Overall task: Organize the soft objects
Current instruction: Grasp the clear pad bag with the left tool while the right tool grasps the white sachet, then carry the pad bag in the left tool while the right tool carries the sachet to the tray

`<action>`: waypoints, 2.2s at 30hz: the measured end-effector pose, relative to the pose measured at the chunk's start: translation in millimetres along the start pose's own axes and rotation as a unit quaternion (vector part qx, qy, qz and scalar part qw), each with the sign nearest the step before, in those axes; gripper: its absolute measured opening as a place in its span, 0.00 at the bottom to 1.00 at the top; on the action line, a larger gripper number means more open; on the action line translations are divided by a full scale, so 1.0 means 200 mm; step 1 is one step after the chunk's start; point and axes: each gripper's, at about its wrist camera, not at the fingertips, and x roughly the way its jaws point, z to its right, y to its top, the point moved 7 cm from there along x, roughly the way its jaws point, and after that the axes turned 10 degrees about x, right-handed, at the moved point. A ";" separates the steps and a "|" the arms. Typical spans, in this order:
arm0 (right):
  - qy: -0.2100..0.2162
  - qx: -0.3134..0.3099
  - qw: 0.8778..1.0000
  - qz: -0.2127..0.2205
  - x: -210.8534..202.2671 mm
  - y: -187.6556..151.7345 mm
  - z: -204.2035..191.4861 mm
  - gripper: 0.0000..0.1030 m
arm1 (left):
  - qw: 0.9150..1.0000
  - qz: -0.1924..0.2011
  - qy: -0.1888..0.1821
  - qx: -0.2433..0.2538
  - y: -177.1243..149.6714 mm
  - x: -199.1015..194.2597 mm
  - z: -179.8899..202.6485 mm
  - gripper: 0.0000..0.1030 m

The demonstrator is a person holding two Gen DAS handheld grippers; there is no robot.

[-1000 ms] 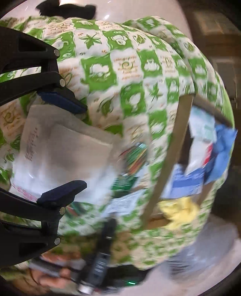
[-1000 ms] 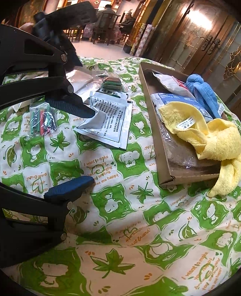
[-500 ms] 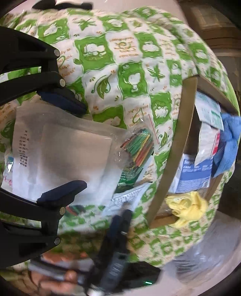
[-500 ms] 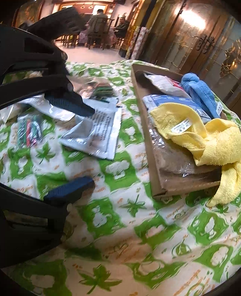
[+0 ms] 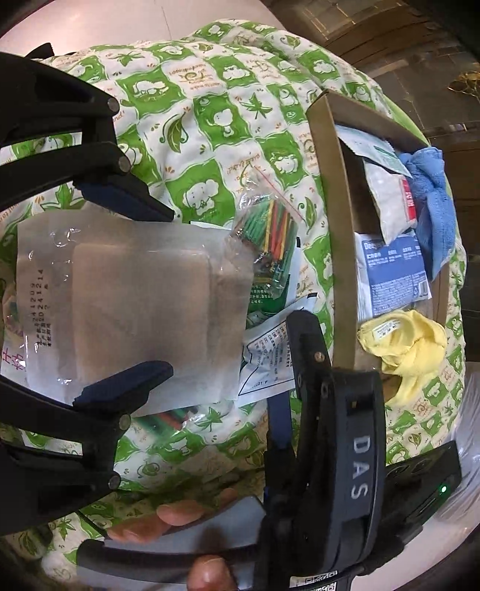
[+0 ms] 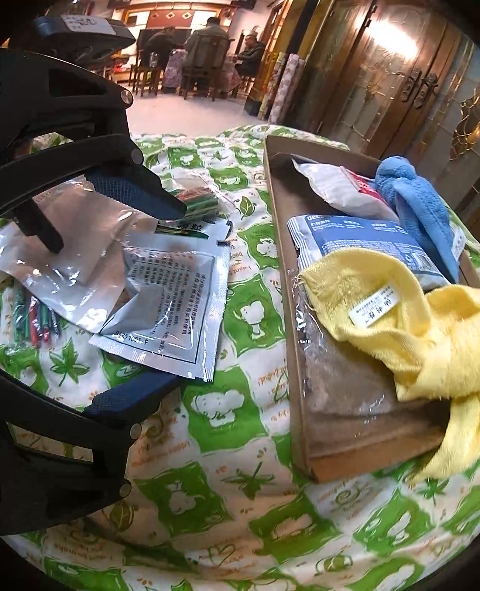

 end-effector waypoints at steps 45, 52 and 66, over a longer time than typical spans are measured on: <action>0.009 -0.015 0.999 0.049 -0.34 -0.03 0.18 0.24 | 0.971 0.142 -0.113 -0.158 -0.02 -0.26 -0.23 0.08; 0.008 -0.015 0.998 0.057 -0.36 -0.02 0.19 0.24 | 0.967 0.153 -0.109 -0.170 -0.03 -0.29 -0.27 0.08; 0.004 -0.020 0.998 0.064 -0.38 -0.02 0.18 0.24 | 0.964 0.161 -0.099 -0.186 -0.03 -0.31 -0.31 0.08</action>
